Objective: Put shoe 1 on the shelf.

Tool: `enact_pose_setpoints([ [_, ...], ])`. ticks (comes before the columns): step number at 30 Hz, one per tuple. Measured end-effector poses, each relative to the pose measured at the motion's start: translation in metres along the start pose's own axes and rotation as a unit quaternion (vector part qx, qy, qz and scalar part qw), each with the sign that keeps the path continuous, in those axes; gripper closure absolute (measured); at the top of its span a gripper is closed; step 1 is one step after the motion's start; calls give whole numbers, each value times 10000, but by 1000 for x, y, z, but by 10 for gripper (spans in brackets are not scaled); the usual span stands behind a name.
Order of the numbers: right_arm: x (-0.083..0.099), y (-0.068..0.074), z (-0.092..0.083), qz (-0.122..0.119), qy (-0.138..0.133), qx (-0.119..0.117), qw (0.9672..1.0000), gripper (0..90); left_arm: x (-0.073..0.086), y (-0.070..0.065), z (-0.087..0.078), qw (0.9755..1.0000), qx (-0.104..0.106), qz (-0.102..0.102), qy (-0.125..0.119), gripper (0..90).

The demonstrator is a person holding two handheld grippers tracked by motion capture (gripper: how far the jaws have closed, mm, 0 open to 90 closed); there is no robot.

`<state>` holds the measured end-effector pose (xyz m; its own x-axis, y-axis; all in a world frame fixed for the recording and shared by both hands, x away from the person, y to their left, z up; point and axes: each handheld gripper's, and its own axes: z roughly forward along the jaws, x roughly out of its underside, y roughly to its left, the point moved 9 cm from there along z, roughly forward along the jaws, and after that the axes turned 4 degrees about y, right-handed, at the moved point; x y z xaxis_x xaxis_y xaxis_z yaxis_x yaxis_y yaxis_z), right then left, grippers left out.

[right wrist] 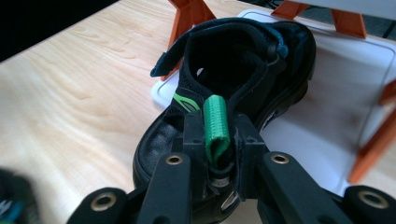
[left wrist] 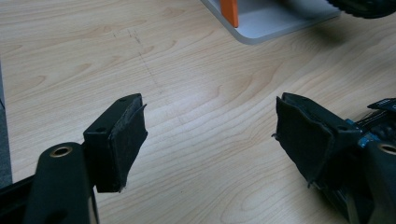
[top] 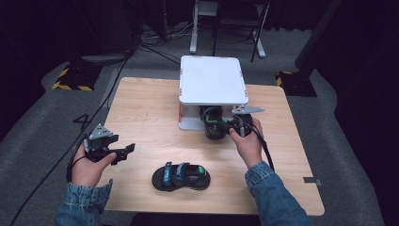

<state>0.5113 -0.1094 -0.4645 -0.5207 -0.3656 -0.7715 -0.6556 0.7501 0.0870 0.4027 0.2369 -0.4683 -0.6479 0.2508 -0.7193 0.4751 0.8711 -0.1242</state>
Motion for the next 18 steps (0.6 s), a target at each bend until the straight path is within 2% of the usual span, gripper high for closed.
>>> enact_pose_setpoints([
  [1,0,0,0,0,0,0,10000,792,0,0,0,10000,0,0,0,246],
  [2,-5,0,13,-16,-16,46,10000,792,0,1,1,10000,-5,-2,-9,246],
  [3,-5,0,13,-16,-16,46,10000,792,0,1,1,10000,-5,-2,-9,246],
  [6,-11,1,32,14,-60,90,9999,790,0,2,3,10000,12,-19,3,247],
  [7,-11,1,32,14,-60,90,9999,790,0,2,3,10000,12,-19,3,247],
  [8,-12,2,42,44,-118,112,9999,789,-1,2,4,10000,36,-44,-1,247],
  [11,-11,3,51,37,-107,124,9999,788,-1,1,4,10000,46,-15,8,247],
  [12,-9,3,61,35,-102,125,9999,786,-1,1,5,10000,73,-7,7,247],
  [14,-7,4,67,51,-86,82,9999,782,-1,1,5,10000,76,-25,13,247],
  [17,0,5,76,86,59,64,9999,756,-1,2,5,10000,63,-29,-6,247],
  [18,0,5,77,79,-6,81,9999,739,-1,2,5,10000,64,-30,-9,248],
])
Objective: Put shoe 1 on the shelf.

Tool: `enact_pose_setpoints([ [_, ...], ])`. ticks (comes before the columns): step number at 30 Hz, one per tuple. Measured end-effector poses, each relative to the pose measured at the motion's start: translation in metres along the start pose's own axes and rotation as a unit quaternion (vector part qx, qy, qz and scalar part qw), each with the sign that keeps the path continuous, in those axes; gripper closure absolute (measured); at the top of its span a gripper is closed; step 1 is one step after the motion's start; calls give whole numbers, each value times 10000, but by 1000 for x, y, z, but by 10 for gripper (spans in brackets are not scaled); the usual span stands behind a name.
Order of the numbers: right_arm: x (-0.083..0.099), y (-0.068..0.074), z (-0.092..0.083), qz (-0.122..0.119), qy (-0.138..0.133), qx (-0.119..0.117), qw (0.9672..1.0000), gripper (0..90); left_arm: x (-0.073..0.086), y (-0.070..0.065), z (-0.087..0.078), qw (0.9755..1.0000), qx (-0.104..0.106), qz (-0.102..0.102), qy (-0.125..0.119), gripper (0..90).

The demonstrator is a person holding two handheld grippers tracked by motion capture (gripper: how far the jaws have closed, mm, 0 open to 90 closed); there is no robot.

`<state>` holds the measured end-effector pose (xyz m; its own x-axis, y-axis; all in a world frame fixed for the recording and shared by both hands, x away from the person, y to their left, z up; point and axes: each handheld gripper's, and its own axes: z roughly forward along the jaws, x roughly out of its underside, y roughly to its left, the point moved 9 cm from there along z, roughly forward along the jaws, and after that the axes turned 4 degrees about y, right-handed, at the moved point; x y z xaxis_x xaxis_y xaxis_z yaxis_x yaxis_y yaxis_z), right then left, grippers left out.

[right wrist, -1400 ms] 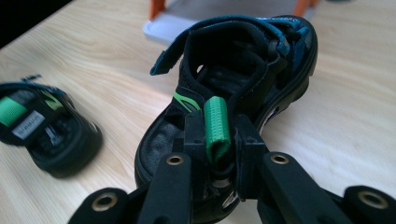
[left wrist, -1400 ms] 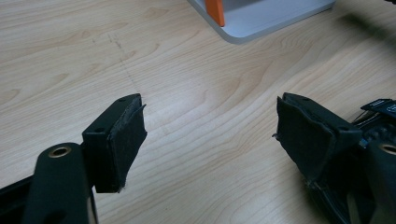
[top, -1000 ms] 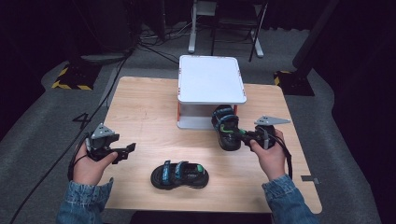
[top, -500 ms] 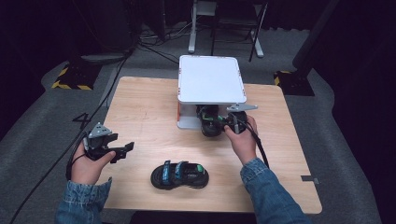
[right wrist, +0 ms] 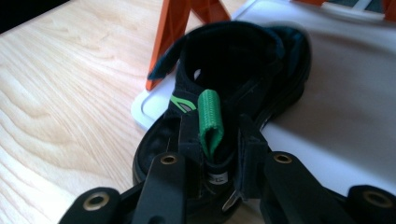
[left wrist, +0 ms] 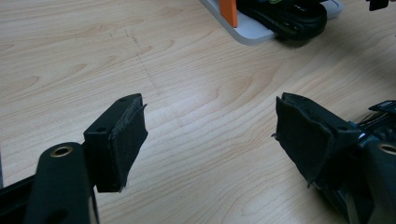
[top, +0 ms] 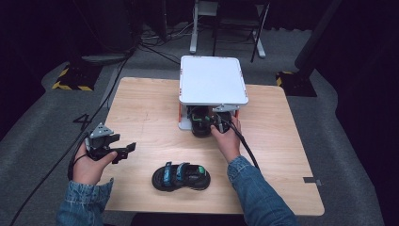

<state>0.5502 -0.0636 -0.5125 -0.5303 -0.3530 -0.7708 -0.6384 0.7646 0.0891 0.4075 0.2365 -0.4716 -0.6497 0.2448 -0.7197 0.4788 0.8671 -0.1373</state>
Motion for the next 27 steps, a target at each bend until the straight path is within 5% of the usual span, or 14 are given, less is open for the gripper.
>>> enact_pose_setpoints([
  [5,2,-1,-2,-20,53,-39,10000,520,0,-1,1,10000,14,30,28,248],
  [10,-3,2,-16,-356,-175,289,9988,331,-1,-4,1,10000,36,40,37,248],
  [15,6,9,-37,-472,-114,341,9982,329,0,-3,1,10000,31,22,38,248],
  [18,25,17,-48,-376,160,184,9990,458,1,-3,3,10000,23,16,54,248],
  [20,36,22,-47,-478,318,179,9982,512,0,-4,4,10000,31,35,75,248],
  [23,47,26,-37,-624,465,265,9966,472,0,-6,5,9999,44,44,85,248],
  [27,50,28,-18,-703,296,505,9958,409,0,-6,6,9999,62,66,102,247],
])
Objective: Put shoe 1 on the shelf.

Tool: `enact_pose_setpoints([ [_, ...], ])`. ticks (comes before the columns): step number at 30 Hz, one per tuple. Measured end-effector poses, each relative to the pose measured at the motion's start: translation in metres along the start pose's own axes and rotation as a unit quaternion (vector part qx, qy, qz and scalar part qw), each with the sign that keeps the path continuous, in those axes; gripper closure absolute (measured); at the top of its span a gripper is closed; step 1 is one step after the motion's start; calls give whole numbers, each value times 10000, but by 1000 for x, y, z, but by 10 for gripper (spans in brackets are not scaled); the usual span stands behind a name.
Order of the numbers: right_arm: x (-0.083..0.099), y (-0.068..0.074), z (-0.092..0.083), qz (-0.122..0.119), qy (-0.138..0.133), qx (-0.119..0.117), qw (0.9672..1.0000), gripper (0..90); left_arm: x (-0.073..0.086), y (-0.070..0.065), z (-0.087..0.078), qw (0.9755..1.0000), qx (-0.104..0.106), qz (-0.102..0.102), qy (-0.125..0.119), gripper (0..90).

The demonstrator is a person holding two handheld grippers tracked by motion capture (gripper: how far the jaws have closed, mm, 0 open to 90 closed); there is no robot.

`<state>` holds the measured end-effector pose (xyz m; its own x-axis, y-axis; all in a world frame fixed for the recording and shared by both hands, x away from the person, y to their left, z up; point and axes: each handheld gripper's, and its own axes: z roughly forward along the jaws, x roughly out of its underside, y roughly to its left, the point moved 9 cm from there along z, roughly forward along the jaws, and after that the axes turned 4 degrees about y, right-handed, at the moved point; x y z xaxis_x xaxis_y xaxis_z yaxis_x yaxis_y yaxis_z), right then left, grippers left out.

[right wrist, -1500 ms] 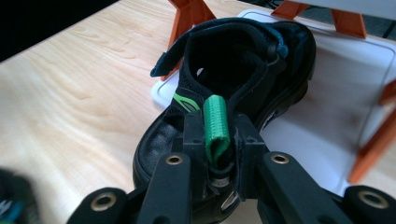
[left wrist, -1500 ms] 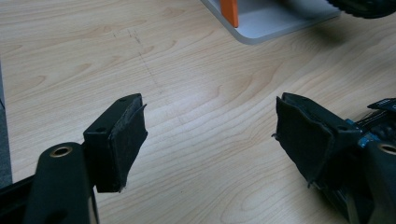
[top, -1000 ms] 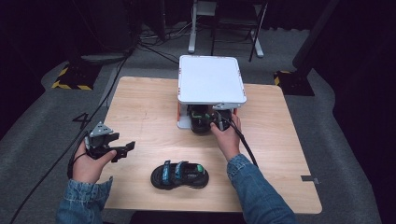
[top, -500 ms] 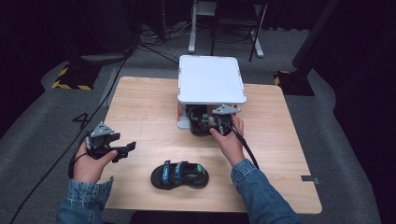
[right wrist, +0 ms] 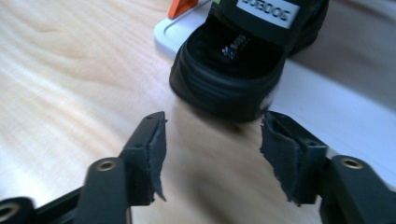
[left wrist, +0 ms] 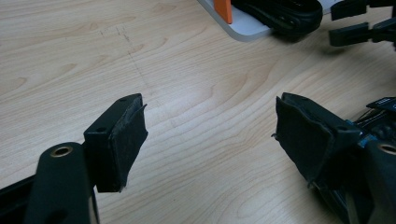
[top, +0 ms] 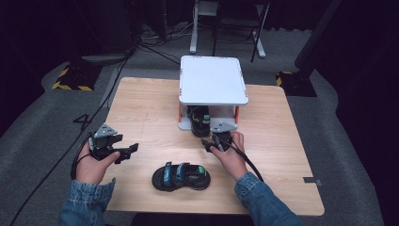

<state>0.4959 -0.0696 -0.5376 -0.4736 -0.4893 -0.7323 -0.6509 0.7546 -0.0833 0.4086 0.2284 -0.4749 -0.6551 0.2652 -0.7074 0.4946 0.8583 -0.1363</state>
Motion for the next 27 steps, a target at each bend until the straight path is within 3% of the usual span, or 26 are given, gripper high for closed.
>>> enact_pose_setpoints([
  [2,0,0,5,-26,5,72,10000,415,0,0,0,10000,-5,-11,7,247],
  [4,-3,-5,15,-38,-49,330,9994,420,1,1,1,10000,-3,-18,9,248],
  [7,-7,-8,23,209,-105,186,9996,416,2,4,0,10000,-16,-39,-12,248],
  [16,-24,-22,51,355,-115,269,9989,416,3,4,0,10000,9,-66,-1,248],
  [17,-30,-25,57,511,-156,173,9984,396,3,5,0,10000,6,-56,-5,247],
  [19,-37,-28,62,591,-198,144,9980,396,4,6,0,10000,15,-87,2,247],
  [27,-42,-34,68,498,-220,291,9981,420,6,11,2,9999,7,-149,3,248],
])
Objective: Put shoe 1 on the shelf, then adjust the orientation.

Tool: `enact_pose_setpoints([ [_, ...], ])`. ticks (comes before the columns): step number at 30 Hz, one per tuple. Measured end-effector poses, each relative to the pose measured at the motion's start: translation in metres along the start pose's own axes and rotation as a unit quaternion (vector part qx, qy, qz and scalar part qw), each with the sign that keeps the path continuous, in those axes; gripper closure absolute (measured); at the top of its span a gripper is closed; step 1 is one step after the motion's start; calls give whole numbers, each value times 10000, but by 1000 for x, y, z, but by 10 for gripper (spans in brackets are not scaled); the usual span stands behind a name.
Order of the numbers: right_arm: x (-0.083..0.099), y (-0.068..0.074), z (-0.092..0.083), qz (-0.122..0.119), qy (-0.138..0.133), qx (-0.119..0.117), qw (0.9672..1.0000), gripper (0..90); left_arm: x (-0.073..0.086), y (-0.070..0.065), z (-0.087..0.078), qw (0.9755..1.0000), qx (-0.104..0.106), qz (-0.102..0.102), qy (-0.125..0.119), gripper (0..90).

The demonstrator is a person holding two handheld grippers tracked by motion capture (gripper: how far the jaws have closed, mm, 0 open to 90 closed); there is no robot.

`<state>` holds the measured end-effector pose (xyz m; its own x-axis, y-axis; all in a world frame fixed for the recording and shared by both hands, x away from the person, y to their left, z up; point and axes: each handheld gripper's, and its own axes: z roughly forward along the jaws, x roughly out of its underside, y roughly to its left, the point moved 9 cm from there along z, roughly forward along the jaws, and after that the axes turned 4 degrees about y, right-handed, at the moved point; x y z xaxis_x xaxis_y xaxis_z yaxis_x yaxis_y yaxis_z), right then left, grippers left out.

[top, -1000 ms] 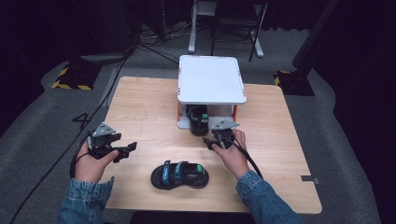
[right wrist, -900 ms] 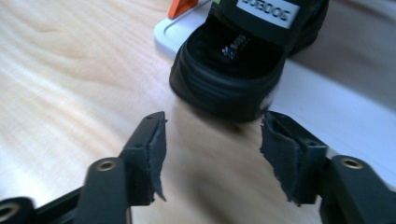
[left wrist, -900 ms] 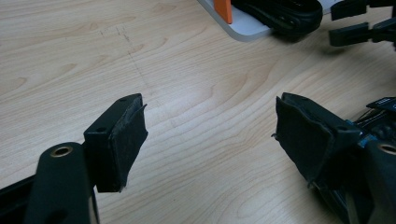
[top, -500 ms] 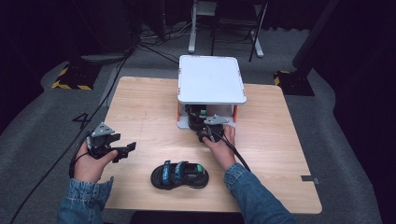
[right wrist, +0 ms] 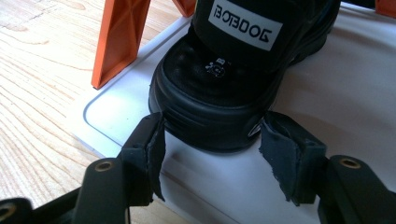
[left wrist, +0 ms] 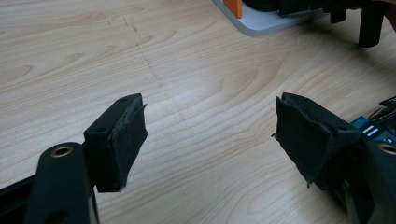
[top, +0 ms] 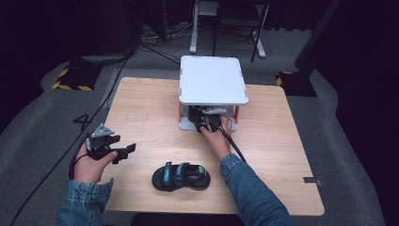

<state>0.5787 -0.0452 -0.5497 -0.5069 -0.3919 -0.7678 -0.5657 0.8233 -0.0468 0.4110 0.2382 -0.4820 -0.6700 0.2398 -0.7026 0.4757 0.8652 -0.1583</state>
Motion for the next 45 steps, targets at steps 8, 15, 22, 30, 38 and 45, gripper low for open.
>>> enact_pose_setpoints([
  [8,-1,16,-32,-319,-30,-307,9990,358,-2,-2,-2,10000,5,50,-23,248],
  [15,0,26,-80,-52,-79,-1003,9949,345,-1,-5,1,9999,6,92,40,247],
  [22,2,22,-124,-212,-247,-1036,9941,331,0,-5,3,9999,19,101,99,246],
  [30,19,23,-162,-126,-288,-1261,9915,329,1,-3,5,9999,37,75,121,246],
  [38,37,29,-187,-290,-101,-1589,9868,307,4,-4,7,9998,7,67,182,246],
  [45,53,39,-192,-600,363,-1906,9792,257,6,-2,8,9998,-10,72,207,245],
])
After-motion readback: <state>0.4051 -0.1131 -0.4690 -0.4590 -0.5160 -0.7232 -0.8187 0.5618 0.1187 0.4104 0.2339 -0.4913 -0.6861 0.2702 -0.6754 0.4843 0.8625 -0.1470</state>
